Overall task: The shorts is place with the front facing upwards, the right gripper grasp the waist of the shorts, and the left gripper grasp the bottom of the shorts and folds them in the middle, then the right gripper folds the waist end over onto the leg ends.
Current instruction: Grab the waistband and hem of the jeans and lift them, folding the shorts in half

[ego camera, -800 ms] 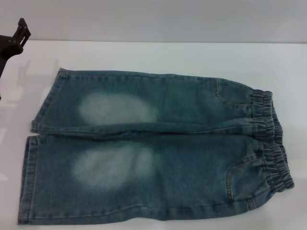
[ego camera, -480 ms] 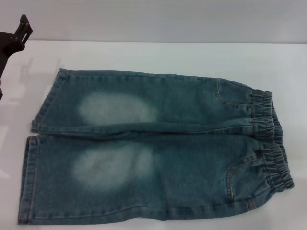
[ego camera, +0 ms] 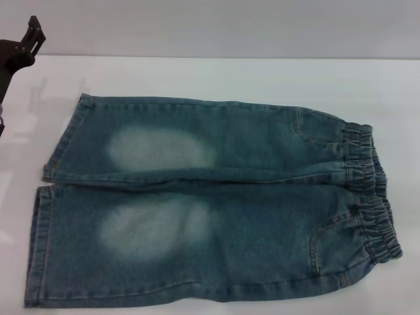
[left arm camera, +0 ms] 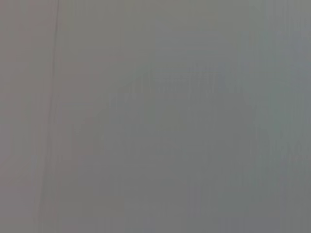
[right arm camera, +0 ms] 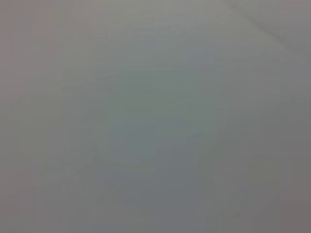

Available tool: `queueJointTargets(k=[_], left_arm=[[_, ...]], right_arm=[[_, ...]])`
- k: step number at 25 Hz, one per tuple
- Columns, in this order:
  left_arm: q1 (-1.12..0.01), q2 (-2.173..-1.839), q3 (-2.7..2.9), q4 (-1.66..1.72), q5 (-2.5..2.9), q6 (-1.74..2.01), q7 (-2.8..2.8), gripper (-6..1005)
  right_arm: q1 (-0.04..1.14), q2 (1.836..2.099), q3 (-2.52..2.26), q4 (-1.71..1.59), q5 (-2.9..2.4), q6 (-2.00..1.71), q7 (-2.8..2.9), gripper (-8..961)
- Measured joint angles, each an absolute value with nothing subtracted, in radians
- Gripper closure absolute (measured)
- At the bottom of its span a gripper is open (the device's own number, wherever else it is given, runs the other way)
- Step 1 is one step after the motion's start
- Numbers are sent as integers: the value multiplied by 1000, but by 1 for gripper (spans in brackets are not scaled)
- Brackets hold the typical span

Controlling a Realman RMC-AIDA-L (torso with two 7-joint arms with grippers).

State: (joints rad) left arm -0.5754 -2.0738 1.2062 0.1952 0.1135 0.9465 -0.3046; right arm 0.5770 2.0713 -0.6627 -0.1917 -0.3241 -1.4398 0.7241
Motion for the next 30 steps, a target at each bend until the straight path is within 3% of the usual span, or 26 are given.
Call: queueJointTargets(k=[15, 30], left_arm=[[-517, -2076, 1198, 182, 112, 1082, -306, 152], [-503, -2063, 1184, 191, 30, 1130, -606, 152]], right_arm=[[548, 2074, -654, -159, -315, -1401, 515, 379], [471, 2069, -799, -201, -323, -1412, 743, 378]])
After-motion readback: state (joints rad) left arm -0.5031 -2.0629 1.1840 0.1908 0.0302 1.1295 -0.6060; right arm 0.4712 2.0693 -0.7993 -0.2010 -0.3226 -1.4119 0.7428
